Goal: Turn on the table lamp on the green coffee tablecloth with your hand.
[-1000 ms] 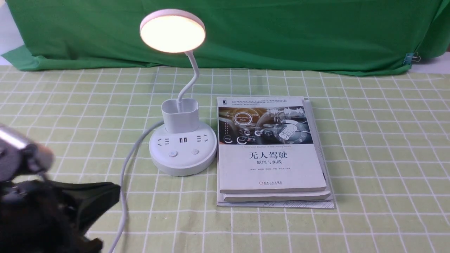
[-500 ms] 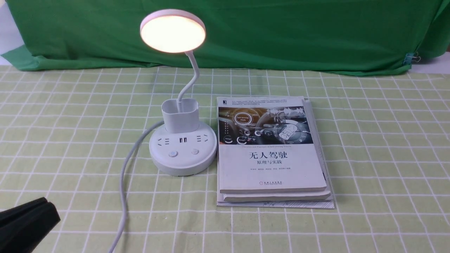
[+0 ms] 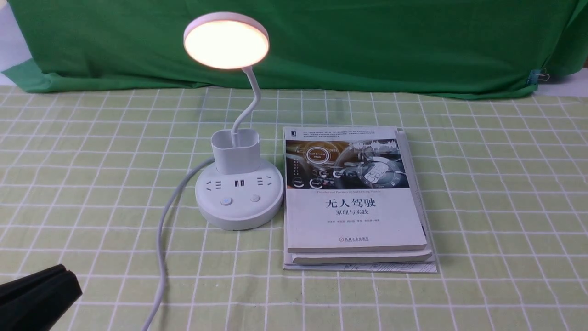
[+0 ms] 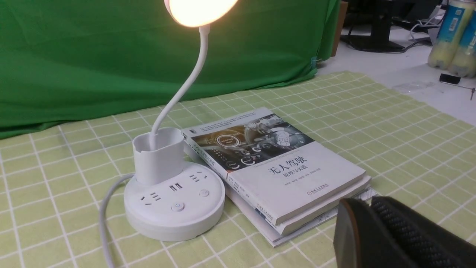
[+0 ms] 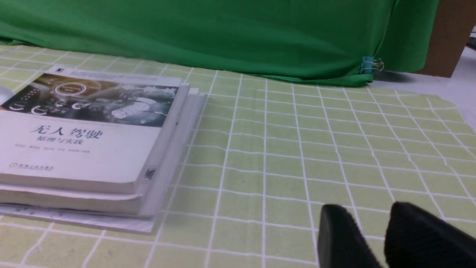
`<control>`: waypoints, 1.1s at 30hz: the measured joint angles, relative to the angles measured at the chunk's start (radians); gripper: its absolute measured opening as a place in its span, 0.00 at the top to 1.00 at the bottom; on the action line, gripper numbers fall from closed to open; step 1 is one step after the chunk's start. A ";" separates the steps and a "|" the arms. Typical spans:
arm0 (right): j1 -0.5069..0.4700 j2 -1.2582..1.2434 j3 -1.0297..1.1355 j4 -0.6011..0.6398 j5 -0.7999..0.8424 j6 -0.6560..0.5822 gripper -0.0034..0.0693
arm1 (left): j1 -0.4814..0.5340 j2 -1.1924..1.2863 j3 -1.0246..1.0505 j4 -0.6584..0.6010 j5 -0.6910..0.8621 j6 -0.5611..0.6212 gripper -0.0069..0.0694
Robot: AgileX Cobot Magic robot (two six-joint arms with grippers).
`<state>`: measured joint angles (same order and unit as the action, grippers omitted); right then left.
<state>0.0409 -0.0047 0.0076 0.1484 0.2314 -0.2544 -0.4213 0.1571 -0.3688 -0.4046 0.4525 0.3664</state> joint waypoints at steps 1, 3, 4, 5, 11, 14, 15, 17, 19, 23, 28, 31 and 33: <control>0.000 0.000 0.000 0.000 0.000 0.000 0.62 | 0.000 0.000 0.000 0.012 0.000 0.007 0.88; 0.000 0.000 0.000 0.000 0.000 0.000 0.62 | 0.000 0.000 0.000 0.060 0.000 0.049 0.88; 0.000 0.000 0.000 0.000 0.000 0.000 0.62 | 0.000 0.000 0.002 0.084 -0.007 0.091 0.88; 0.000 0.000 0.000 0.000 0.000 0.000 0.62 | 0.000 -0.001 0.007 0.115 -0.030 0.145 0.88; 0.000 0.000 0.000 0.000 0.000 0.000 0.62 | 0.110 -0.039 0.073 0.216 -0.189 0.159 0.88; 0.000 0.000 0.000 0.000 0.000 0.000 0.62 | 0.191 -0.088 0.144 0.323 -0.188 -0.056 0.88; 0.000 0.000 0.000 0.000 0.000 0.000 0.62 | 0.222 -0.127 0.210 0.392 -0.186 -0.181 0.88; 0.000 0.000 0.000 0.000 0.000 0.000 0.62 | 0.257 -0.152 0.299 0.448 -0.187 -0.319 0.88; 0.000 0.000 0.000 0.000 0.001 0.000 0.62 | 0.289 -0.155 0.360 0.453 -0.164 -0.366 0.88; 0.000 0.000 0.000 0.000 0.000 0.000 0.62 | 0.341 -0.159 0.376 0.456 -0.178 -0.309 0.88; 0.000 0.000 0.000 0.000 0.000 0.000 0.62 | 0.377 -0.159 0.376 0.456 -0.187 -0.277 0.88; 0.000 0.000 0.000 0.000 0.000 0.000 0.62 | 0.392 -0.159 0.376 0.456 -0.200 -0.277 0.88; 0.000 0.000 0.000 0.000 0.000 0.000 0.62 | 0.412 -0.159 0.376 0.458 -0.207 -0.277 0.88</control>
<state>0.0409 -0.0047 0.0076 0.1484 0.2315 -0.2544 -0.0091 -0.0018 0.0068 0.0530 0.2457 0.0890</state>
